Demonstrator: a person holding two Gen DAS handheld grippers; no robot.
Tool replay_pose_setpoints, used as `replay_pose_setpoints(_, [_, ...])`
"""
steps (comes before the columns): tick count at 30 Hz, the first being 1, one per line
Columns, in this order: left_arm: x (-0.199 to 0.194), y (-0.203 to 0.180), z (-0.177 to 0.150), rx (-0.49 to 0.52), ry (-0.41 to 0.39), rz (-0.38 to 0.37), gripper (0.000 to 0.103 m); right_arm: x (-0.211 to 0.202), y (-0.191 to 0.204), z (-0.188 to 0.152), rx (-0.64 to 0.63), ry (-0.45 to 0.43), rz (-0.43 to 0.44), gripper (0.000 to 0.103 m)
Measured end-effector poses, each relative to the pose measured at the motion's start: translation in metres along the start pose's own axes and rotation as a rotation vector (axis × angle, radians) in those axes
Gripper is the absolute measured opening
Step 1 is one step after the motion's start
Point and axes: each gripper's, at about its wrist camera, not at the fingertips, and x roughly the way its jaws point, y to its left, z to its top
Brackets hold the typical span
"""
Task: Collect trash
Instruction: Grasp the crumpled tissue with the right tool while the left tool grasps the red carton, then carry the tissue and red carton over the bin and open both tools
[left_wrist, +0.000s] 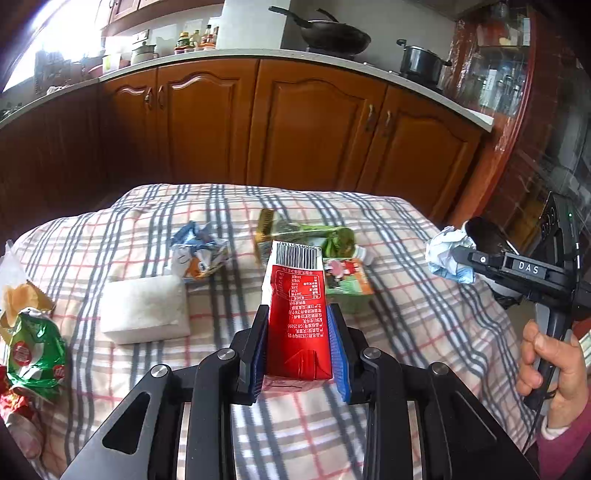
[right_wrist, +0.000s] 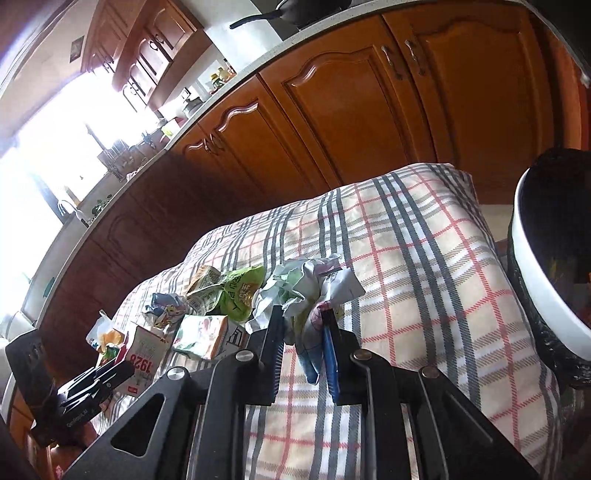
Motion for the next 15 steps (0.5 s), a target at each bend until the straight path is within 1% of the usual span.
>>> replay_pose_setpoints(4, [0.004, -0.024, 0.0, 0.027, 0.006, -0.073, 0.028, -0.027, -0.012, -0.006, 0.01, -0.033, -0.019, 0.019])
replay_pose_setpoints(7, [0.009, -0.04, 0.001, 0.044, 0.013, -0.117, 0.028, -0.049, -0.02, -0.01, 0.01, -0.064, -0.05, 0.019])
replay_pose_setpoints(15, [0.025, -0.083, 0.011, 0.09, 0.025, -0.205, 0.028, -0.096, -0.046, -0.017, 0.034, -0.126, -0.107, 0.019])
